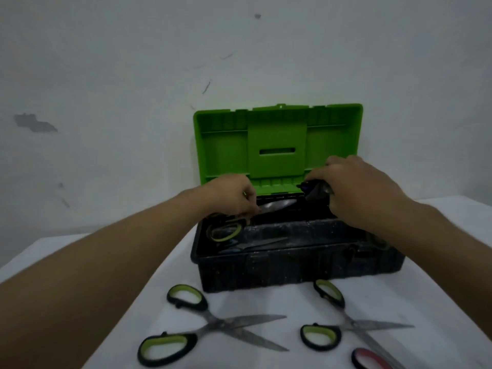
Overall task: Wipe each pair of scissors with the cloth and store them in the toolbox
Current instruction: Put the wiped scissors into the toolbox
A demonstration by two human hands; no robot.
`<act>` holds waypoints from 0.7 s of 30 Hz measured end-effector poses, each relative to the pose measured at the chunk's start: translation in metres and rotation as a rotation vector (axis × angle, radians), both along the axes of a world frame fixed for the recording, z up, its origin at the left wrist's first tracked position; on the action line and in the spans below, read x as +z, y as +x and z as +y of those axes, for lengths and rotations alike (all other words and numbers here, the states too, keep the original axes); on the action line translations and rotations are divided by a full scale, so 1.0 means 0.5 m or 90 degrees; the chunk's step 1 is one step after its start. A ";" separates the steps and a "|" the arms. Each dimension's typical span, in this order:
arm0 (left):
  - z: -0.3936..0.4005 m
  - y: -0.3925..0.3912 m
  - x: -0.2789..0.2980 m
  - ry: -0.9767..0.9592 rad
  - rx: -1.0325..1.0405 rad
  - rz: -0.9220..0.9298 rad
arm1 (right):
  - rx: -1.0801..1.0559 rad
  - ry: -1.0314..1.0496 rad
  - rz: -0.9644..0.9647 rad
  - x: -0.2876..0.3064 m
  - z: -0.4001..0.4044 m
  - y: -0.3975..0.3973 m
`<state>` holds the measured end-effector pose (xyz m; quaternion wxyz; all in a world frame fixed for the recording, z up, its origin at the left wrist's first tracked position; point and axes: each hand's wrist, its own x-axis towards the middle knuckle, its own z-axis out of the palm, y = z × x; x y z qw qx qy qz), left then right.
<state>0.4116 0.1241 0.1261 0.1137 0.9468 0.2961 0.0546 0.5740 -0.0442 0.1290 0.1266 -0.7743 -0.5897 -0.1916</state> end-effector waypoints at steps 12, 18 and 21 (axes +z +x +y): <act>0.080 0.129 -0.136 -0.135 -0.034 0.074 | -0.003 -0.131 0.054 -0.052 0.023 0.070; 0.019 0.094 -0.115 0.030 -0.039 -0.107 | 0.015 -0.057 0.087 -0.041 -0.027 0.051; -0.057 0.053 -0.117 0.067 -0.057 -0.186 | 0.029 0.005 0.104 -0.043 -0.080 0.033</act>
